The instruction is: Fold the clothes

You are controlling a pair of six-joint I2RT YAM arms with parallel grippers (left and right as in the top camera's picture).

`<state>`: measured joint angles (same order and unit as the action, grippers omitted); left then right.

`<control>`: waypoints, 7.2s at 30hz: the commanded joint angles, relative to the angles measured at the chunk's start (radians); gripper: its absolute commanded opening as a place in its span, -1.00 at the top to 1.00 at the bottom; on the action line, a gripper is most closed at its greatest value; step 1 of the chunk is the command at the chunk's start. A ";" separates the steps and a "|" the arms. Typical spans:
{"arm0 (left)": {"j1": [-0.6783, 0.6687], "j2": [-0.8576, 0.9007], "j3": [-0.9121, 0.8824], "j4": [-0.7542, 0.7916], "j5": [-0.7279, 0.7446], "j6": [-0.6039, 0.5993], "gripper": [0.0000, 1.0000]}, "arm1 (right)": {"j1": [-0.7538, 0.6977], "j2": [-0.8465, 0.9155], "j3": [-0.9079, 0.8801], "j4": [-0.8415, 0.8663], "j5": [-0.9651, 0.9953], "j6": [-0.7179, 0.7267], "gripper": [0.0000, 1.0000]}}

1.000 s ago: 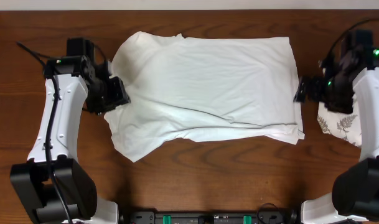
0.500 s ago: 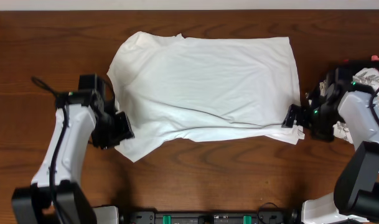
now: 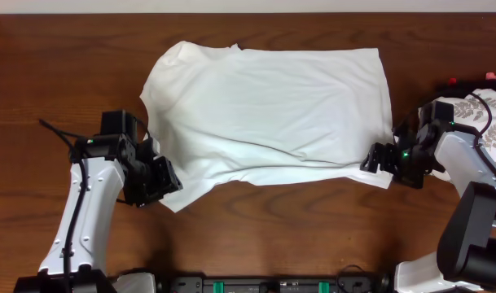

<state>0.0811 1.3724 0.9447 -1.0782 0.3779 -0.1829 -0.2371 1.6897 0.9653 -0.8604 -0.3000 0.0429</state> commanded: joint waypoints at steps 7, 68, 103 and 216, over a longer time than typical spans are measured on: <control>-0.001 -0.007 -0.027 0.002 0.015 0.003 -0.01 | 0.003 -0.003 -0.008 0.038 -0.019 -0.022 -0.62; -0.001 -0.007 -0.027 0.016 0.014 0.002 -0.01 | 0.003 -0.081 -0.090 0.256 0.132 -0.388 -0.08; -0.001 -0.007 -0.027 0.018 0.014 0.002 -0.01 | 0.003 -0.082 -0.091 0.240 0.150 -0.404 -0.01; 0.138 -0.352 -0.148 0.430 -0.157 -0.152 0.88 | 0.002 -0.254 -0.148 0.319 0.113 -0.222 0.98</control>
<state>0.2089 1.0340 0.7803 -0.6521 0.2333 -0.2962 -0.2371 1.4532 0.8196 -0.5392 -0.1905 -0.1940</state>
